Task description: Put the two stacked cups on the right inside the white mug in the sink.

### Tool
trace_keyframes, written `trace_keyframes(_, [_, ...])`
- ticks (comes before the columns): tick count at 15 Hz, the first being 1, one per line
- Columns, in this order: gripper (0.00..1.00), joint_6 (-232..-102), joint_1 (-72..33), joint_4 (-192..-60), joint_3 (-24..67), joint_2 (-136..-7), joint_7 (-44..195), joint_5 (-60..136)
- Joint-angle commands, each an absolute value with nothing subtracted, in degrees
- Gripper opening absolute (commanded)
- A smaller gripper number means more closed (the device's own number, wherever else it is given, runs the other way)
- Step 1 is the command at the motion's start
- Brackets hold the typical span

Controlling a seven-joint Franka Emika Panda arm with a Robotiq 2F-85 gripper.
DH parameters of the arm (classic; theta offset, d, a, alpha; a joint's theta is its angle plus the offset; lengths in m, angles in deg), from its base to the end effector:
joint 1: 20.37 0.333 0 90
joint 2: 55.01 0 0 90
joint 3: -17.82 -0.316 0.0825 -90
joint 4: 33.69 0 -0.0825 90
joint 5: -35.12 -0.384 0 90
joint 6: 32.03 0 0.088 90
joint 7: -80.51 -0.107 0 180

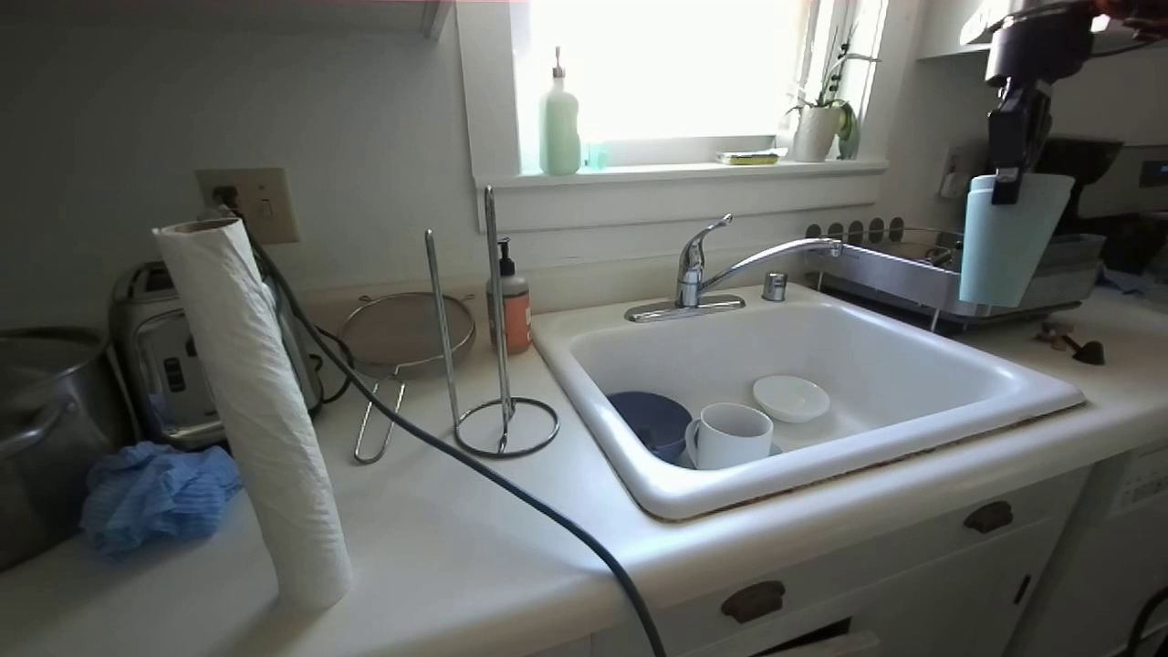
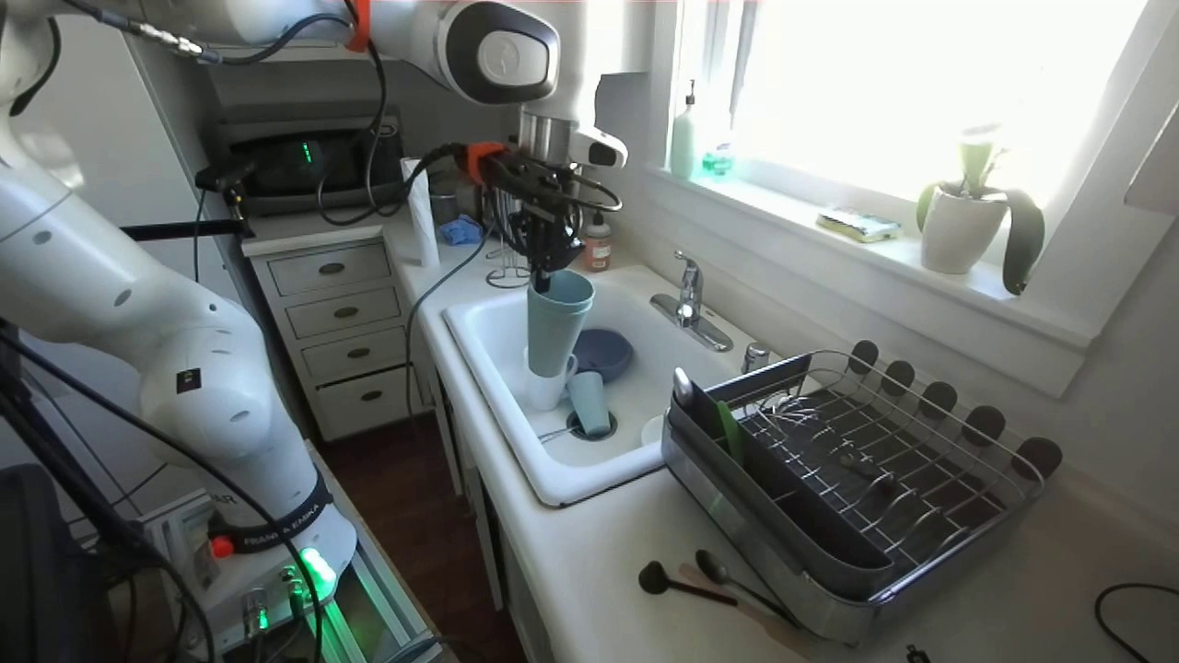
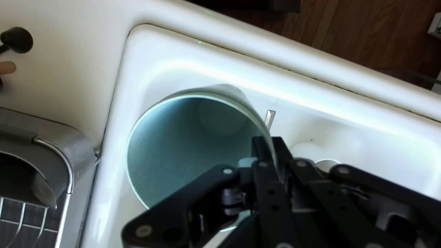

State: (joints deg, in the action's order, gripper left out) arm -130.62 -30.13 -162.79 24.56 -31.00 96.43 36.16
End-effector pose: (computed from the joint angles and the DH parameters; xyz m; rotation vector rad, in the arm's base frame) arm 0.3960 -0.1239 0.5173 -3.0769 -0.0100 0.1590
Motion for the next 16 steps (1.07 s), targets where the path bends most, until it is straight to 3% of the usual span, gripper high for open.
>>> trace_keyframes(1, [0.07,-130.5,-28.6,-162.7,25.9,-30.9,96.1,36.8])
trace_keyframes(10, [0.07,-130.5,-28.8,-162.7,26.3,-30.9,96.3,37.0])
trace_keyframes(11, [0.02,-130.5,-28.8,-162.7,26.3,-30.9,96.3,37.0])
trace_keyframes(16, [0.02,-130.7,-23.8,-161.9,24.2,-31.5,105.1,40.0])
